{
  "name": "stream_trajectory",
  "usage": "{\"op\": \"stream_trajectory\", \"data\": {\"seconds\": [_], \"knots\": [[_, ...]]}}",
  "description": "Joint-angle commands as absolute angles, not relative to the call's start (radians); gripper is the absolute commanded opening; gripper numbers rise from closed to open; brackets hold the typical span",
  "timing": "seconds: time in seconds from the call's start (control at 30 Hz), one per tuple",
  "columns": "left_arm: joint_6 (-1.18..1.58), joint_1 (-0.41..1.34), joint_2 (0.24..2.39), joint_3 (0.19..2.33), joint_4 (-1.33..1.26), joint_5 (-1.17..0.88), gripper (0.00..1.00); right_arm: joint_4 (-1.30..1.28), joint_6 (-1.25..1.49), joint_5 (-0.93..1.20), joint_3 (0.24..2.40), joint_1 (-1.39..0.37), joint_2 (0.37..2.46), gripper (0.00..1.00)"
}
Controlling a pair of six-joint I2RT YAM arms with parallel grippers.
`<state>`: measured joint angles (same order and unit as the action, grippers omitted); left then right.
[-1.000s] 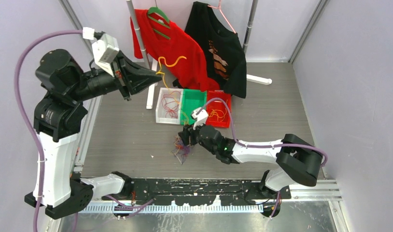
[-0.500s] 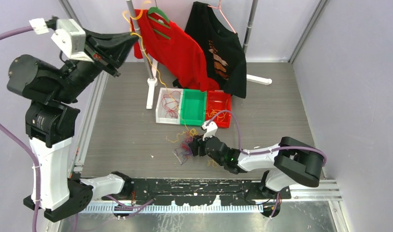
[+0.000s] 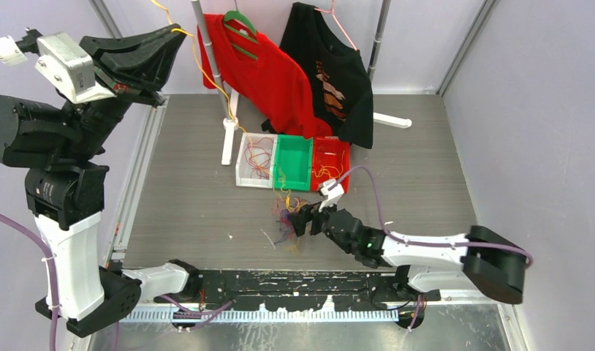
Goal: Untangle the cables
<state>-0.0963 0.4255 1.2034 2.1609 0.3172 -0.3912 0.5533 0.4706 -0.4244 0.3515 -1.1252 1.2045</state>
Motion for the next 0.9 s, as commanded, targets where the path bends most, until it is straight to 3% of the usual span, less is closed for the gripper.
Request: {"op": "stream_trajectory", "data": {"seconds": [0.0,0.17,0.4,0.67,0.87], "knots": [[-0.103,0.429,1.18,2.113,0.283,-0.464,0.0,0.429,0.38,-0.38,0.446,-1.131,1.034,0.82],[-0.083,0.43,1.181,2.103,0.305,-0.511,0.0,0.338,0.31,-0.272,0.572,-1.131,0.988,0.81],[-0.089,0.43,1.174,2.103,0.323,-0.517,0.0,0.359,0.303,-0.187,0.683,-1.131,1.139,0.74],[-0.087,0.429,1.161,2.103,0.336,-0.522,0.0,0.453,0.32,-0.306,0.765,-1.122,1.314,0.6],[-0.086,0.43,1.151,2.096,0.345,-0.53,0.0,0.492,0.337,-0.241,0.826,-1.118,1.405,0.63]]}}
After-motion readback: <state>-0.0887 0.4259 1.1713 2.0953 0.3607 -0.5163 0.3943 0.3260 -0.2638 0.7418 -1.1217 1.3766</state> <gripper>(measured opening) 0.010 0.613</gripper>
